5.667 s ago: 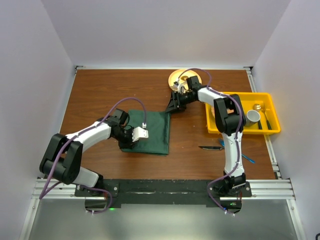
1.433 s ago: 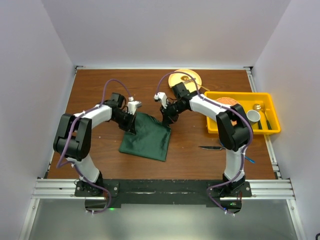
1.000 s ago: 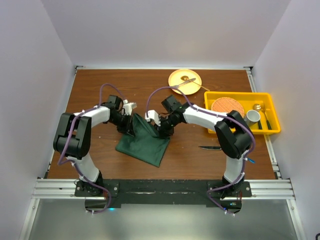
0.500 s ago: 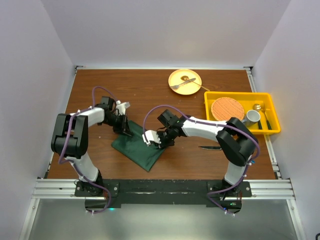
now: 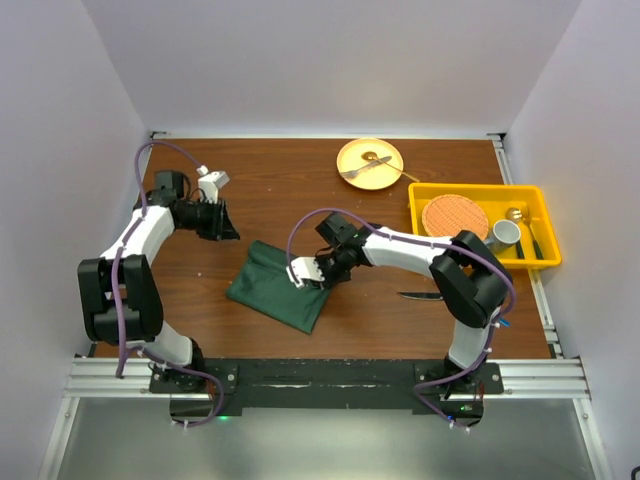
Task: Fold the napkin into a case and place the utensils inside
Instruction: Smooth out the 2/3-rectangle-folded napkin at the center of the board.
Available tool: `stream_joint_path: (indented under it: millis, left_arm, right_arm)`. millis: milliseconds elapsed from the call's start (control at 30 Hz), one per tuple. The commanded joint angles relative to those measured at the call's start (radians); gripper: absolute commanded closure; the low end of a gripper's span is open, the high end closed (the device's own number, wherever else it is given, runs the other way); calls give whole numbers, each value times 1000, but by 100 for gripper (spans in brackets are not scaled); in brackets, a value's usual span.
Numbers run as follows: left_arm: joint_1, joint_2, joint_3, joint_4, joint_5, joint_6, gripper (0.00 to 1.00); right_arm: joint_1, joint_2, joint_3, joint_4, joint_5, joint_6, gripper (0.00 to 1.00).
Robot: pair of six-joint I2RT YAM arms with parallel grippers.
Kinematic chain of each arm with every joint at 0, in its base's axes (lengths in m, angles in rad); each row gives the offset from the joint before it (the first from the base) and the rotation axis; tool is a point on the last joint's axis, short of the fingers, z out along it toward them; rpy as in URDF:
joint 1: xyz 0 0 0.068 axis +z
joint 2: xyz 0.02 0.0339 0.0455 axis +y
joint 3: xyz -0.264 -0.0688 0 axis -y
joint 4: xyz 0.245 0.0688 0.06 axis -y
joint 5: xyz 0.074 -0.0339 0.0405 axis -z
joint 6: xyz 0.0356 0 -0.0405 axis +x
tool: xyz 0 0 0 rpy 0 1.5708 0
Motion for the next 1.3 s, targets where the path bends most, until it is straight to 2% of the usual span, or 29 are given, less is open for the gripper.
stream_joint_path:
  millis: [0,300,400,733,1000,1133,1167,1200,1233,1267]
  left_arm:
    - [-14,-23,-15,55,61,69,76]
    - [-222,32,8,129,-120,59,68]
    - [-253,47,13,163,-156,58,67]
    - [-287,196,37,148,-236,119,67]
    - [-288,247,22,82,-275,144,77]
    - [-288,236,7,74,-308,132,80]
    - [-288,235,2,71,-312,126,80]
    - [-288,235,-1,71,-312,119,81]
    - [-288,232,-4,71,-316,104,83]
    - [-288,230,-12,73,-319,98,83]
  right_arm:
    - [-55,0,45,-37,40,-170,100]
    - [-60,-7,12,9,62,-376,100]
    - [-70,-14,-9,32,60,-440,100]
    - [-98,-4,-23,72,56,-549,100]
    - [-110,30,12,115,74,-560,100]
    - [-118,12,32,124,92,-519,79]
    - [-119,6,38,121,100,-504,69]
    - [-127,-2,57,115,102,-488,65]
    - [-129,-17,71,102,103,-455,58]
    - [-135,-23,86,63,105,-441,56]
